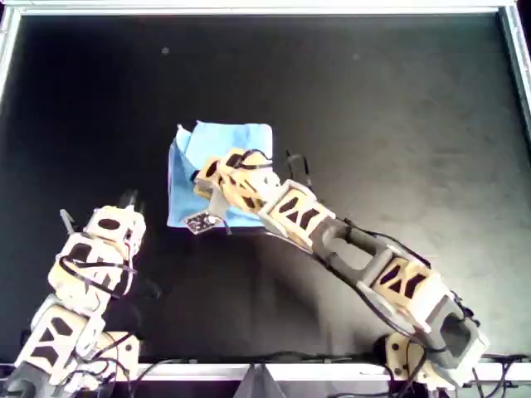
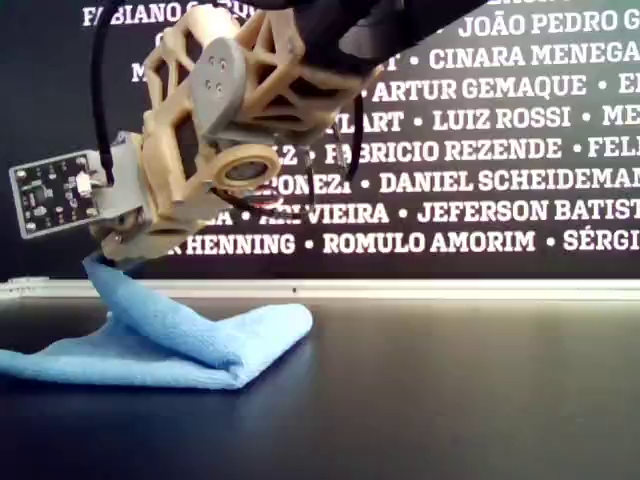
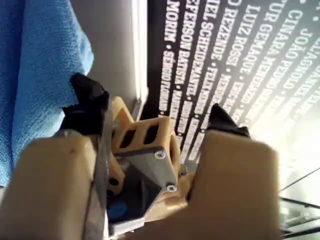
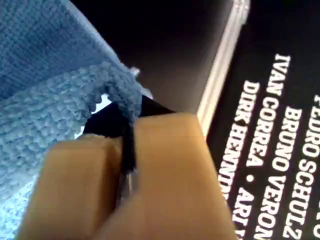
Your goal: Fold a cloth
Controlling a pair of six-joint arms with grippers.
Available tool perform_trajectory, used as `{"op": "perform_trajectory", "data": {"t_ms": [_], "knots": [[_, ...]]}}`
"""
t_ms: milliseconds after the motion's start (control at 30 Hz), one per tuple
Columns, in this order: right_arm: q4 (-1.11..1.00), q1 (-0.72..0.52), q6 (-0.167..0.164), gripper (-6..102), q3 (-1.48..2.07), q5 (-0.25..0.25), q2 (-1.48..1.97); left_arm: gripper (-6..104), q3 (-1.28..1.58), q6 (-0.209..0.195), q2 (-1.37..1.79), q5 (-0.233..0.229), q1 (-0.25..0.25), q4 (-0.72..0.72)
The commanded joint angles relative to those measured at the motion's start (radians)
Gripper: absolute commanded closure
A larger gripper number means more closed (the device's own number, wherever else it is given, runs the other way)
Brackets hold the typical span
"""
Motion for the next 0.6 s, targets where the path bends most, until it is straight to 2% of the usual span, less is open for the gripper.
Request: {"op": "perform_trajectory", "data": {"t_ms": [0, 100, 200, 567], "knots": [[-0.048, 0.005, 0.006, 86, -0.06, 0.003, 0.038, 30, -0.009, 0.003, 0.018, -0.005, 0.003, -0.006], [-0.037, 0.009, 0.006, 68, -0.038, 0.0, 0.06, 30, -0.009, 0.003, 0.018, -0.005, 0.003, -0.006], [-0.031, 0.009, 0.006, 55, -0.003, -0.012, 0.097, 30, -0.009, 0.003, 0.018, -0.005, 0.003, -0.006], [-0.031, -0.026, -0.011, 53, 0.528, 0.005, 0.545, 30, -0.009, 0.003, 0.018, -0.005, 0.003, -0.006]]}}
